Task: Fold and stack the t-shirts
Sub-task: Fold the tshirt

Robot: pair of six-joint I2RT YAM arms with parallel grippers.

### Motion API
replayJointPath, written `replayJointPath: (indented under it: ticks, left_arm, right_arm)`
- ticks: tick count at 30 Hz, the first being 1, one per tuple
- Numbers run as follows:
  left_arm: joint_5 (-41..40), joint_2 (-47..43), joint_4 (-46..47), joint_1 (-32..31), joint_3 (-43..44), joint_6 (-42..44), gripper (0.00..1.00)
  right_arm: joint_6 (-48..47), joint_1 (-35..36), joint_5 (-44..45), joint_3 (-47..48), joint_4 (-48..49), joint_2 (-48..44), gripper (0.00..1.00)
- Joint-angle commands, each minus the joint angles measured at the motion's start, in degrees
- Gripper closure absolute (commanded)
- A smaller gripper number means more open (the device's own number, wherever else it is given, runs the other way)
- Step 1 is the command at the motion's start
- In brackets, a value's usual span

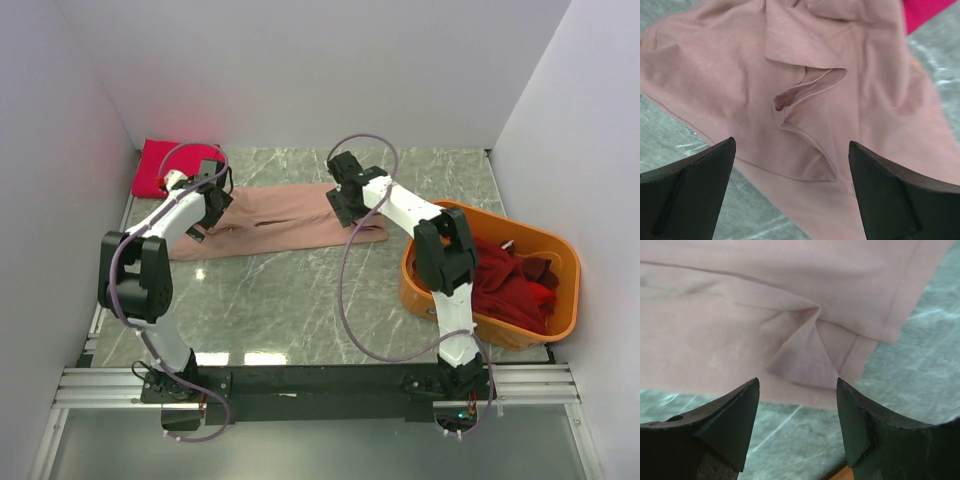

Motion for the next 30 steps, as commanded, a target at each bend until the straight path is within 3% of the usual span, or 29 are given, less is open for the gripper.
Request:
replayJointPath:
  ticks: [1,9,14,17,21,30]
  left_arm:
    - [0.29,2.58,0.82,0.03,1.90,0.84,0.01]
    - [0.91,5.05,1.43,0.11,2.25,0.23,0.01]
    - [1.26,7.42,-0.32,0.11,4.36,0.32,0.01]
    - [1.61,7.68,0.12,0.11,4.63,0.41,0.01]
    - [2.22,7.42,1.35,0.11,4.45,0.49,0.01]
    - [0.47,11.19,3.98,0.11,7.52,1.63,0.00]
  right_arm:
    - [-1.34,-0.60,3.39,3.39,0.51,2.88,0.30]
    - [0.23,-3.84,18.42,13.84,1.74,12.11,0.31]
    - [2.35,-7.54,26.69,16.58,5.51,11.86,0.31]
    - [1.21,-8.25,18.91,15.10,7.54,8.26,0.31]
    - [2.78,-7.72,1.17,9.14,8.25,1.16,0.32]
    - [8.05,-2.54,-11.97,-9.50,15.45,-8.97,0.32]
